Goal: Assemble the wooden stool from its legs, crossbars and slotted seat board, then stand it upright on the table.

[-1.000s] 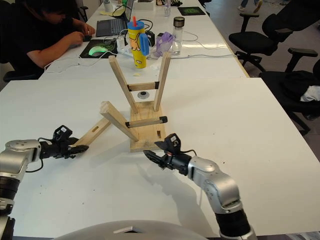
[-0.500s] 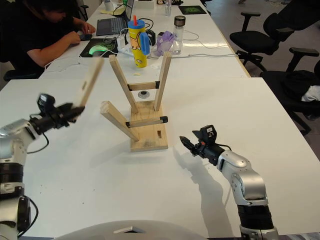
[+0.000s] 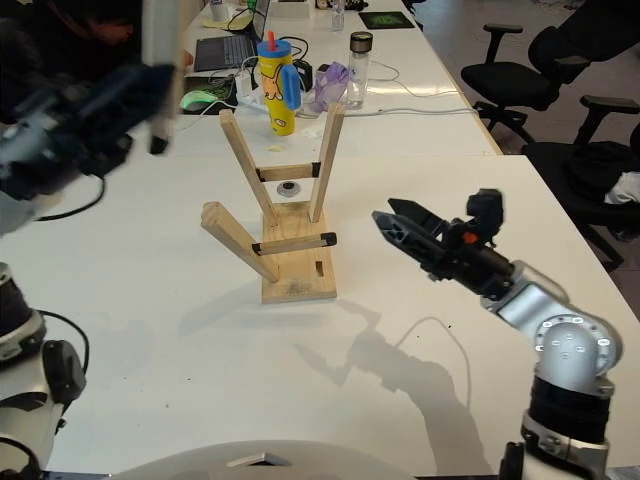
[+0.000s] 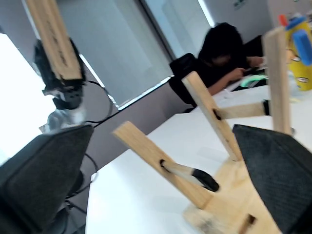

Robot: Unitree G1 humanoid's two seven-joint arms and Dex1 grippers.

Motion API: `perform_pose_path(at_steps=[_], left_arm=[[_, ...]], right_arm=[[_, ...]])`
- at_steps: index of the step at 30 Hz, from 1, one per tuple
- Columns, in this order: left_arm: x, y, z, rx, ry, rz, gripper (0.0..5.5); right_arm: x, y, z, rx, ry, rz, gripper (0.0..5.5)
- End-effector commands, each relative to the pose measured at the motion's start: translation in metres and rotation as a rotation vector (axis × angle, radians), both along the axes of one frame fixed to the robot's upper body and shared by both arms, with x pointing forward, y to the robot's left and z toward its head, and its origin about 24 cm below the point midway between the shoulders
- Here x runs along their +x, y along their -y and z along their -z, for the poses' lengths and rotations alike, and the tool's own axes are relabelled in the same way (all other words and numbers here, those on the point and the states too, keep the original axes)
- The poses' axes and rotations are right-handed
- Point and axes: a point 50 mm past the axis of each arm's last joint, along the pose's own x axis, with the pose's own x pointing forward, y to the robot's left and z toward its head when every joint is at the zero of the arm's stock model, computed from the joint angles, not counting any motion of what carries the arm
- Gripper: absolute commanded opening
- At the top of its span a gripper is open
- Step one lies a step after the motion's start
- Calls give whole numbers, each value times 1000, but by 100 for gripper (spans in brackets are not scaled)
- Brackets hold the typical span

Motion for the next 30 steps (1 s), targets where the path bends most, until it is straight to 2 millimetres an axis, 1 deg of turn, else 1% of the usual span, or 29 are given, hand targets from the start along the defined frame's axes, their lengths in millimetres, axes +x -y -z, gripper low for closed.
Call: perform_pose_path(at_steps=[1,3,6,9,12,13,14,16,18,20,23,30], left_arm=[[-14,35,32,133,-97,94,207],[-19,44,52,190,-144,128,207],[-22,47,74,247,-196,160,207],[-22,45,88,277,-231,194,207],[-22,43,100,312,-258,221,207],[-22,42,102,311,-266,230,207],[-22,41,103,308,-273,244,207],[-22,41,103,287,-280,260,207],[-20,41,102,261,-288,263,207],[-21,42,105,259,-303,273,207],[-24,41,109,261,-321,278,207],[-27,37,113,277,-350,284,207]], right_arm=[[-11,4,-26,70,41,-110,540],[-12,4,-32,91,44,-125,540],[-12,6,-36,133,30,-140,540],[-9,6,-34,118,5,-131,540],[-8,3,-35,137,2,-161,540],[-7,3,-34,119,-6,-169,540],[-7,2,-33,95,-15,-173,511],[-8,0,-29,66,-35,-200,494],[-9,-1,-23,41,-51,-208,453],[-6,-1,-20,33,-47,-195,428],[-3,0,-18,29,-40,-185,392],[-1,-2,-18,26,-26,-192,281]])
